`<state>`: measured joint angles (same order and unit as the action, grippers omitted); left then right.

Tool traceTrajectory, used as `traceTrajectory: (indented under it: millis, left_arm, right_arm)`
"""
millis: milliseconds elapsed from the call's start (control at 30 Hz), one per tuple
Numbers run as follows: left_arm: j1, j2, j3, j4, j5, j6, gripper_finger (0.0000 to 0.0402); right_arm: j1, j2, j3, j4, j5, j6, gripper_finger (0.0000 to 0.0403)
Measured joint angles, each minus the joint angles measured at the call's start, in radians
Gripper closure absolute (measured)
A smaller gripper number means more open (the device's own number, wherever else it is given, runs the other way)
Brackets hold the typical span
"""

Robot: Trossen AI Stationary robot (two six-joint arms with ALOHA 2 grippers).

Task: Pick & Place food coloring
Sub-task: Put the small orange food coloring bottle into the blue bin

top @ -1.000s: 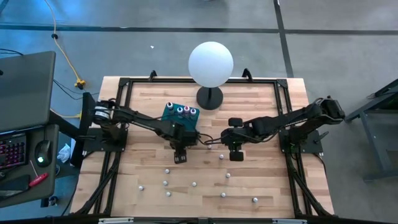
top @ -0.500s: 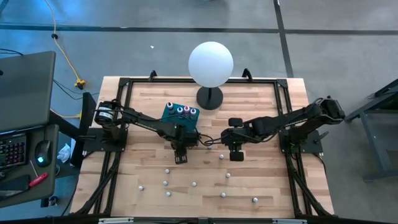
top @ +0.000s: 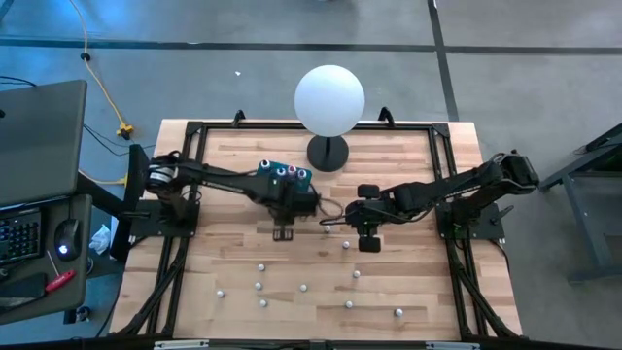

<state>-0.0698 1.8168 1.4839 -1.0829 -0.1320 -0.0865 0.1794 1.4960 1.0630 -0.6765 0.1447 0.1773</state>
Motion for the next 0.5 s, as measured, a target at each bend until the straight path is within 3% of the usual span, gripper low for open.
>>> traceTrajectory:
  millis: [300,500]
  left_arm:
    - [0.205,0.013,0.01,0.125,0.017,0.148,0.0328]
    - [0.265,0.031,0.008,0.161,0.07,0.193,0.0329]
  right_arm:
    - [0.022,0.0,0.0,-0.016,0.005,0.1,0.0299]
    - [0.057,0.0,0.0,-0.018,0.008,0.103,0.0299]
